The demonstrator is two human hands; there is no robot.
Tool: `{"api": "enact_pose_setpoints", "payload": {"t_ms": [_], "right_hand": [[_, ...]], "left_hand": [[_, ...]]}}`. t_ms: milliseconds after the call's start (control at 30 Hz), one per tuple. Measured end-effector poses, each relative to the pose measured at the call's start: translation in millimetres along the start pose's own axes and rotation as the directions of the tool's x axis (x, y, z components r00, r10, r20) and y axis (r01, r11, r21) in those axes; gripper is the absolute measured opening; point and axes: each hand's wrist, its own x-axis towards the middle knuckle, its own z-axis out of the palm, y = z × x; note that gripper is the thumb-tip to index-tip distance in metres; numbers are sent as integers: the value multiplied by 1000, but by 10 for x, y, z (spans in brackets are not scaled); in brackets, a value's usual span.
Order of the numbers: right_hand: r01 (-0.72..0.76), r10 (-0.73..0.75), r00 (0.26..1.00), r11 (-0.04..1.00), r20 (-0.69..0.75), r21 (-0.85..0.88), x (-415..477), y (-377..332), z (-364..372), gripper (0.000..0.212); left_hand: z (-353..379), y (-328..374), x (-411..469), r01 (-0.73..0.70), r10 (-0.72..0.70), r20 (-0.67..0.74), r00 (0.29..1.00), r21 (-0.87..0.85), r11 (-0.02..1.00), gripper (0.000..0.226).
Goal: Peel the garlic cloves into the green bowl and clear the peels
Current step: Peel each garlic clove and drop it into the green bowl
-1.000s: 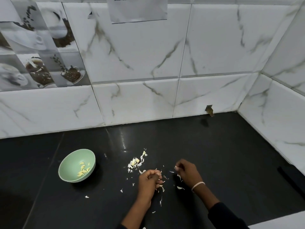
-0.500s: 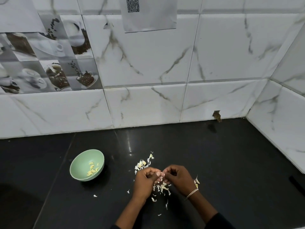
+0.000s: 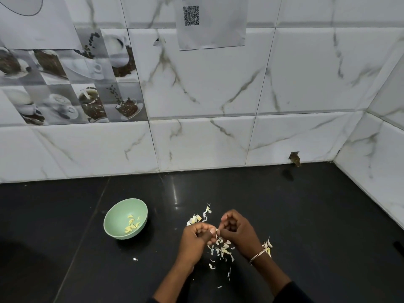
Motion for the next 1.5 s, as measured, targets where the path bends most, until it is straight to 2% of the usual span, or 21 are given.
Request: {"api": "enact_pose_setpoints", "payload": {"t_ms": [267, 500, 600, 733, 833, 967, 1033, 1133, 1300, 1500], "right_hand": [[1, -2, 998, 1000, -64, -25, -80, -68, 73, 39], [72, -84, 989, 992, -122, -102, -93, -137, 104, 36], [114, -130, 984, 985, -118, -130, -99, -175, 133, 32], [131, -145, 983, 984, -114, -121, -87, -223, 203, 32], [133, -142, 987, 984, -69, -120, -82, -243, 224, 30], [136, -147, 988, 966, -35, -221, -85, -217, 219, 15], [93, -109, 993, 968, -54, -233, -60, -186, 202, 8], [13, -31, 996, 978, -88, -206, -19, -177, 163, 16], [40, -95, 985, 939, -145, -340, 12, -203, 108, 8], [-56, 52, 997, 995, -52, -83, 29, -238, 131, 6]], "left_hand": [[-8, -19, -69, -75, 82, -43, 996, 141, 987, 7], [9, 64, -100, -25, 23, -55, 998, -41, 999, 7], [-18, 89, -67, -6, 4, -47, 999, -52, 999, 8], [-4, 90, -47, -21, 10, -124, 992, -85, 996, 12], [-11, 81, -34, 19, -53, -140, 989, -233, 972, 8], [-47, 106, -15, 130, -174, -48, 984, -476, 870, 6], [-61, 117, -19, 168, -203, -15, 979, -503, 848, 8], [-62, 114, -29, 200, -224, 11, 975, -496, 845, 9], [-33, 99, -38, 235, -254, 29, 967, -492, 838, 9], [-13, 113, -44, 229, -240, 41, 970, -488, 842, 15]]}}
